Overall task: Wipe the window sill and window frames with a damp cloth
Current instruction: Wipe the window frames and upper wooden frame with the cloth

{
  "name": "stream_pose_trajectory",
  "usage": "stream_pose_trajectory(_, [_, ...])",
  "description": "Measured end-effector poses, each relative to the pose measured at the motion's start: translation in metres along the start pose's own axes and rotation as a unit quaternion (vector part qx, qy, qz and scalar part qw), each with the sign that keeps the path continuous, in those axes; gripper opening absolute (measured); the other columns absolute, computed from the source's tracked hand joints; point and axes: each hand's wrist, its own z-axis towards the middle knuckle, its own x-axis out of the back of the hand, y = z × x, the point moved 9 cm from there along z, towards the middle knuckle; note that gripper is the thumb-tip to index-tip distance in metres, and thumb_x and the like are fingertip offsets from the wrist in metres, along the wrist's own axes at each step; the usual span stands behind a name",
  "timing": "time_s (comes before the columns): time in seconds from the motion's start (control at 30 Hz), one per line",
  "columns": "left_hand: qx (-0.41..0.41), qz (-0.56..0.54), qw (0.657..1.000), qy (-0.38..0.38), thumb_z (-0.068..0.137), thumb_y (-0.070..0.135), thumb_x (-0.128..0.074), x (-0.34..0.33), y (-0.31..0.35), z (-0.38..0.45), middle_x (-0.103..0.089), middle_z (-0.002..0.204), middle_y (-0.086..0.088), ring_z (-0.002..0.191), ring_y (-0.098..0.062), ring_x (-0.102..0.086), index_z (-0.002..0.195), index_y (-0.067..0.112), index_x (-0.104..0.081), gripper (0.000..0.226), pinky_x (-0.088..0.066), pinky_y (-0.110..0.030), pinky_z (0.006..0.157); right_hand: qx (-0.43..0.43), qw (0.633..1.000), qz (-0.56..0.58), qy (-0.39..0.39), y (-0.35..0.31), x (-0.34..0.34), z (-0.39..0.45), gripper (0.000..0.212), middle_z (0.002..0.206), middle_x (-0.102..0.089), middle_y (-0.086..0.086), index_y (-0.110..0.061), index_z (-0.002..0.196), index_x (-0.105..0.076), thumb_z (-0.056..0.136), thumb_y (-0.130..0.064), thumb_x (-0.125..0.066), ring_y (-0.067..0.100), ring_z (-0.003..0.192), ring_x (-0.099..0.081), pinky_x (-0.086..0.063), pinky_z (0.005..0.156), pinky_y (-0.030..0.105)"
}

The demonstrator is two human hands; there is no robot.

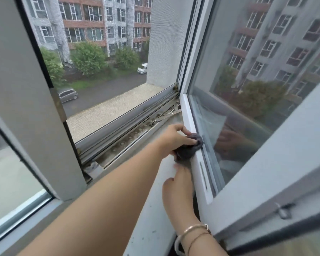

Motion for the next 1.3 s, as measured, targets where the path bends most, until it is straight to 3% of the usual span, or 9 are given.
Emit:
stream_pose_trajectory(0.17, [0.018,0.015,1.0,-0.008,0.072,0.013,-0.081,-0.014,-0.009,-0.021,-0.061,0.087,-0.011,0.081,-0.028,-0.063,0.079,0.018,-0.054,0.028,-0.057,-0.055,0.073,-0.015,0.998,0.054,-0.034,0.007,0.006,-0.015,0.061,0.137,-0.044,0.001,-0.014,0.138,-0.043,0.082,0.01,-0.033,0.017,0.126,-0.042,-0.032,0.098,0.02])
stream_pose_trajectory(0.3, [0.028,0.025,0.999,-0.036,0.072,0.014,-0.08,-0.022,-0.02,-0.044,-0.053,0.081,-0.011,0.073,-0.024,-0.053,0.075,0.018,-0.054,0.027,-0.055,-0.043,0.069,-0.051,0.992,0.078,-0.088,0.01,0.009,-0.027,0.062,0.138,-0.043,0.0,-0.015,0.139,-0.042,0.084,0.01,-0.031,0.017,0.126,-0.042,-0.031,0.092,0.018])
stream_pose_trajectory(0.4, [0.03,0.006,0.999,-0.044,0.073,0.013,-0.08,-0.024,-0.029,-0.056,-0.051,0.08,-0.01,0.072,-0.023,-0.05,0.073,0.018,-0.053,0.027,-0.052,-0.041,0.068,-0.056,0.988,0.076,-0.12,0.015,0.012,-0.039,0.059,0.137,-0.042,-0.002,-0.016,0.137,-0.042,0.083,0.007,-0.032,0.017,0.128,-0.039,-0.034,0.1,0.024])
stream_pose_trajectory(0.6, [-0.011,0.08,0.995,-0.067,0.072,0.01,-0.08,-0.036,-0.015,-0.067,-0.048,0.064,0.0,0.053,-0.014,-0.045,0.076,0.016,-0.052,0.029,-0.039,-0.018,0.044,-0.042,0.989,0.091,-0.108,0.019,0.02,-0.04,0.063,0.139,-0.045,0.002,-0.011,0.134,-0.041,0.078,0.015,-0.031,0.013,0.132,-0.039,-0.03,0.111,0.027])
stream_pose_trajectory(0.87, [-0.012,0.043,0.996,0.071,0.073,0.012,-0.078,-0.022,-0.017,-0.052,-0.051,0.06,0.0,0.059,-0.016,-0.046,0.063,0.018,-0.051,0.029,-0.038,-0.023,0.055,-0.028,0.992,0.052,-0.115,0.023,0.012,-0.033,0.058,0.134,-0.041,-0.003,-0.011,0.133,-0.038,0.081,0.014,-0.035,0.009,0.131,-0.036,-0.026,0.102,0.016])
stream_pose_trajectory(1.07, [-0.006,0.102,0.993,-0.052,0.074,0.01,-0.078,-0.037,-0.015,-0.076,-0.052,0.068,-0.004,0.056,-0.016,-0.044,0.07,0.017,-0.052,0.027,-0.035,-0.019,0.047,0.001,0.98,-0.04,-0.197,0.021,-0.002,-0.042,0.054,0.146,-0.036,-0.001,-0.011,0.141,-0.032,0.09,0.007,-0.034,0.007,0.132,-0.031,-0.024,0.095,0.007])
stream_pose_trajectory(1.1, [-0.008,0.111,0.992,-0.065,0.074,0.011,-0.078,-0.04,-0.016,-0.083,-0.054,0.072,-0.005,0.058,-0.015,-0.045,0.07,0.018,-0.053,0.026,-0.036,-0.019,0.049,-0.025,0.972,-0.074,-0.223,0.017,-0.006,-0.052,0.047,0.145,-0.039,0.006,-0.007,0.137,-0.036,0.092,0.005,-0.033,0.013,0.133,-0.032,-0.027,0.099,0.011])
stream_pose_trajectory(1.2, [-0.022,0.139,0.987,-0.072,0.073,0.014,-0.078,-0.045,-0.016,-0.095,-0.055,0.078,-0.005,0.067,-0.017,-0.046,0.069,0.019,-0.053,0.025,-0.037,-0.023,0.058,-0.01,0.908,-0.342,-0.241,0.006,0.007,-0.064,0.031,0.127,-0.05,0.022,0.005,0.119,-0.05,0.094,0.004,-0.031,0.042,0.125,-0.038,-0.032,0.104,0.046])
stream_pose_trajectory(1.3, [-0.025,0.157,0.984,-0.082,0.074,0.014,-0.075,-0.049,-0.015,-0.101,-0.052,0.078,-0.006,0.067,-0.018,-0.043,0.07,0.019,-0.053,0.023,-0.036,-0.024,0.057,-0.023,0.895,-0.369,-0.248,0.013,0.009,-0.069,0.032,0.126,-0.05,0.026,0.008,0.119,-0.05,0.094,0.005,-0.031,0.046,0.122,-0.039,-0.031,0.103,0.05])
